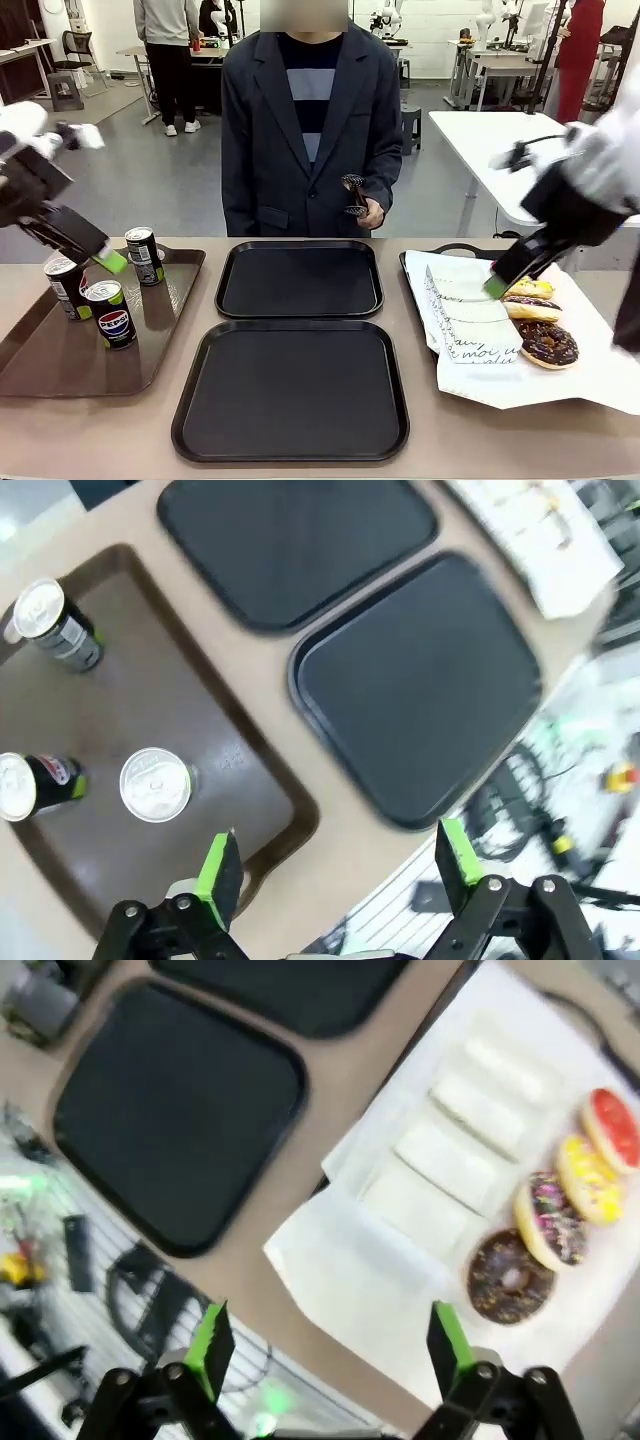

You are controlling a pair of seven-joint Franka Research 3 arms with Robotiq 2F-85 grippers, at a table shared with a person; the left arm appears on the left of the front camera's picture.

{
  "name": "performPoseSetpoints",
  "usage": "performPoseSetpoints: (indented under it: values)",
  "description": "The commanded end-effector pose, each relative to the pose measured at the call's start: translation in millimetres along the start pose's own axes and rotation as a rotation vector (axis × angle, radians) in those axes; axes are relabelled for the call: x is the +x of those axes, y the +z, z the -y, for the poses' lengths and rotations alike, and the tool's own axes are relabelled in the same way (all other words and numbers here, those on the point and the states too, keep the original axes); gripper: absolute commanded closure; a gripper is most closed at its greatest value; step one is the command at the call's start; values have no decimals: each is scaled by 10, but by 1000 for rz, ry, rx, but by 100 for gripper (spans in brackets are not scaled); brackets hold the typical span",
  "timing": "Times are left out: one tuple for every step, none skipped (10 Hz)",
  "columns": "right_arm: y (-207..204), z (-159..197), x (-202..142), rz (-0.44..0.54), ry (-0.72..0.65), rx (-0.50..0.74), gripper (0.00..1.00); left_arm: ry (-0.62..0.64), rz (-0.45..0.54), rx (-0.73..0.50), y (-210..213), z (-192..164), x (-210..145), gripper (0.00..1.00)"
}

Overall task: Set up donuts and drinks on trays.
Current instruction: Pick up one Pepsi coke and place it on the Flat Tray.

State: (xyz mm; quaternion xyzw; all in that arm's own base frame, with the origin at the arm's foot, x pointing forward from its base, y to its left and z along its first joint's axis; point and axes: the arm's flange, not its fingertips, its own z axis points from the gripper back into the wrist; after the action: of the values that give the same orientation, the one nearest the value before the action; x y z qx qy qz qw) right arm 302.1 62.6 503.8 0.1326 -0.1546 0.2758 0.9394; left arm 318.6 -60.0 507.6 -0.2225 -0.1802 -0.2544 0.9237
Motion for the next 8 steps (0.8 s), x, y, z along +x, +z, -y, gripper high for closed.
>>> performPoseSetpoints:
  values:
    - [-72, 790, -857, 478, -487, 672, 0, 456, 316, -605, 275, -558, -180, 0]
    - [-80, 1086, -1137, 546, -578, 740, 0, 529, 339, -664, 310, -735, -300, 0]
    - [-102, 1261, -1355, 574, -630, 789, 0, 578, 379, -688, 381, -856, -399, 0]
    - [-101, 1381, -1569, 592, -662, 843, 0, 606, 412, -704, 490, -974, -449, 0]
    - [-40, 1477, -1821, 630, -680, 865, 0, 632, 457, -702, 633, -1054, -615, 0]
    - [42, 1547, -2015, 690, -694, 877, 0, 644, 481, -705, 731, -1136, -716, 0]
    - [93, 1593, -2160, 737, -714, 882, 0, 658, 487, -697, 790, -1196, -787, 0]
    - [131, 1608, -2246, 758, -724, 888, 0, 672, 481, -684, 810, -1228, -877, 0]
